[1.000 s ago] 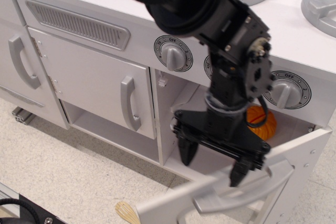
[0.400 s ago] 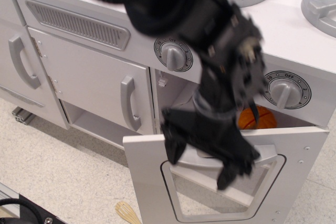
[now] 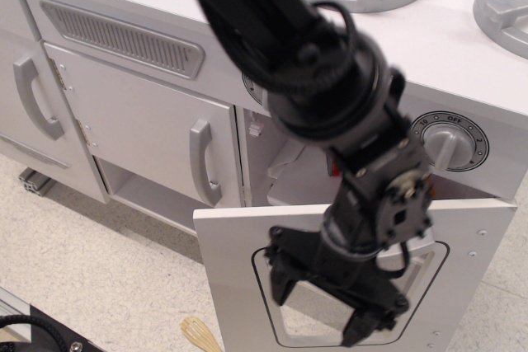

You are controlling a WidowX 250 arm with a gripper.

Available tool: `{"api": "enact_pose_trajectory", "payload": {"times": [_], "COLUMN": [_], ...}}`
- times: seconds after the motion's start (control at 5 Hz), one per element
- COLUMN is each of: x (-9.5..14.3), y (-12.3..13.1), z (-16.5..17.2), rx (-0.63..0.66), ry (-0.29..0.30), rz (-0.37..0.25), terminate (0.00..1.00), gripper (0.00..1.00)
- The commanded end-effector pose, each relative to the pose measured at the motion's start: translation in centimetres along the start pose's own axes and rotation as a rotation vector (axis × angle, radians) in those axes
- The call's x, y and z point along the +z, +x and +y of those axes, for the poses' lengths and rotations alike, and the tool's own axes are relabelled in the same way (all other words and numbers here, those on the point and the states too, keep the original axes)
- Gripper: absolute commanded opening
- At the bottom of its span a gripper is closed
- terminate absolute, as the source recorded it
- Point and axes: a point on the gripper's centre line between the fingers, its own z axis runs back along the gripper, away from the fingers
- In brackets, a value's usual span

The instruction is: Close oven

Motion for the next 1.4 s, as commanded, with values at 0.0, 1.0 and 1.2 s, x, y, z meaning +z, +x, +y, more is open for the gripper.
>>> {"api": "enact_pose_trajectory", "payload": {"times": [0.0,1.0,1.2], "x": [-0.4,0.3,0.0], "y": [1.8,7.0,7.9], "z": [1.5,4.4,4.6], "rx": [0.103,0.273,0.292], "ry": [-0.047,-0.125,-0.11], "rz": [-0.138,-0.204,-0.207], "terminate": [0.0,0.0,0.0], "gripper": [1.0,1.0,1.0]}}
